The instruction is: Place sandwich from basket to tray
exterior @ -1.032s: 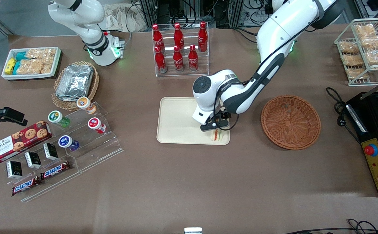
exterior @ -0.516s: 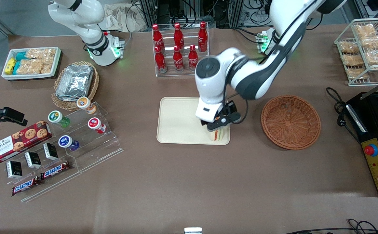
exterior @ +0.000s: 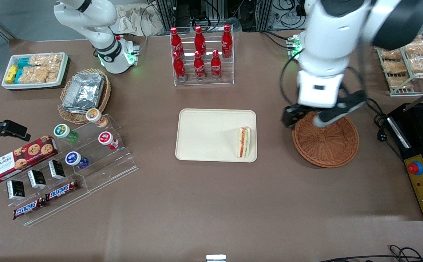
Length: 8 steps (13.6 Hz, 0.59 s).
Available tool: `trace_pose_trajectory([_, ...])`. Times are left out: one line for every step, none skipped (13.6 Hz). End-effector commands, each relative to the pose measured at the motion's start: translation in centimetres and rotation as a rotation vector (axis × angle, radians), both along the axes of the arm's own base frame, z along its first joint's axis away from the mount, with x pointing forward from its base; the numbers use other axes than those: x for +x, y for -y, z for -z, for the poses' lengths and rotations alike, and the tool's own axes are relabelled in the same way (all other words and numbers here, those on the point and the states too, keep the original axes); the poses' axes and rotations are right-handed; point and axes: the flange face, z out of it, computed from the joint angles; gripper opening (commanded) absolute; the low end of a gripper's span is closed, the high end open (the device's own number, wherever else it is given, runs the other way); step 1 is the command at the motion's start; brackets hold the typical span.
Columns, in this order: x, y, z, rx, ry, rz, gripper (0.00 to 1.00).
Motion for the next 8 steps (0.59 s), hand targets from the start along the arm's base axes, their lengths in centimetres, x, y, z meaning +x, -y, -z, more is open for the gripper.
trace_pose_trajectory([-1.0, -7.4, -2.6, 0.002, -0.063, 0.176, 1.0])
trace_pose_trajectory([-1.2, -9.6, -3.4, -0.016, -0.079, 0.277, 1.0])
trace_pose_trajectory([-1.5, -12.8, -4.1, -0.029, -0.106, 0.38, 1.0])
trace_pose_trajectory([-1.9, -15.4, -4.4, -0.045, -0.133, 0.473, 1.0])
trace_pose_trajectory([-2.5, -17.4, -5.2, -0.059, -0.129, 0.526, 1.0])
trace_pose_trajectory([-3.2, -18.2, -5.1, -0.065, -0.138, 0.547, 1.0])
trace_pose_trajectory([-3.5, -18.2, -4.7, -0.072, -0.132, 0.554, 1.0])
trace_pose_trajectory([-3.2, -18.2, -4.7, -0.067, -0.111, 0.554, 1.0])
